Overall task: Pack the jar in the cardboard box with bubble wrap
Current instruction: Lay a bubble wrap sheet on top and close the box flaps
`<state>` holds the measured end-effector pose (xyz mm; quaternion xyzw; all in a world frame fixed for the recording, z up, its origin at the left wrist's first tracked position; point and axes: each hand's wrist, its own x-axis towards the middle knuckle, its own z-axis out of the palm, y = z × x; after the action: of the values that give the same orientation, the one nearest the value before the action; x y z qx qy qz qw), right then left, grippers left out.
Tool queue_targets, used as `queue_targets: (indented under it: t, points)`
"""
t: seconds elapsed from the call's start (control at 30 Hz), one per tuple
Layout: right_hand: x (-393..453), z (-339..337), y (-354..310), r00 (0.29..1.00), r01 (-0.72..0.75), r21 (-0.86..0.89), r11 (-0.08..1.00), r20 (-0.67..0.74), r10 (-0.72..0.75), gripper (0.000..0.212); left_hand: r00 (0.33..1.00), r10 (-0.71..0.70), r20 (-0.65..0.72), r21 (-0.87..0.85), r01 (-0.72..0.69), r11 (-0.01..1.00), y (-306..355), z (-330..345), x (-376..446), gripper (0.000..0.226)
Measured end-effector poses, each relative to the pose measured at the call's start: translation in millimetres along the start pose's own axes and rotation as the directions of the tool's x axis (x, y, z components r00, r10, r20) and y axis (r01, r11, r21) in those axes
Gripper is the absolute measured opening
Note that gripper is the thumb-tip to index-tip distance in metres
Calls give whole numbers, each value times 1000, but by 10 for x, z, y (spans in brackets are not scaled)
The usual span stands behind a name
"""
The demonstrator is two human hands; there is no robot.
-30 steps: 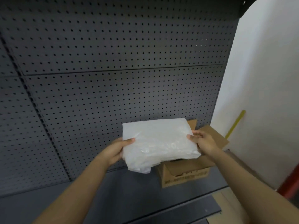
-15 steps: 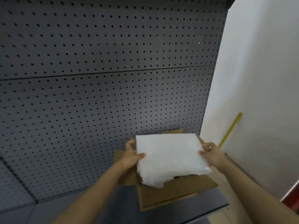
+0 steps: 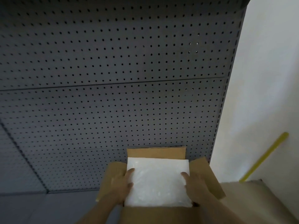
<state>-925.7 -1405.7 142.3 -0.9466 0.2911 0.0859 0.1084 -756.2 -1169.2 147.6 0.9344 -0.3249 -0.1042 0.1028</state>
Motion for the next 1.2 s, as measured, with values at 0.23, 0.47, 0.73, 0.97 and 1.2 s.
queue_targets:
  t: [0.23,0.47,0.73,0.97,1.2]
  points:
    - [129,-149,9,991,105,-362,926,121,-65,49,994,8,110,457,-57,887,-18,-16,48,58]
    - [223,-118,-21,966,260,-345,902,102,-239,59,967,135,214,623,-242,744,61,87,242,53]
    - [558,393,184,987,86,-312,946,-101,-123,29,956,123,266,646,-272,713,-6,288,358,58]
    - [372,188,153,968,247,-485,839,160,-193,59,966,90,242,406,-185,895,-56,165,224,58]
    - [210,32,151,971,213,-225,951,-58,-231,18,983,-162,83,113,152,982,-130,-32,189,66]
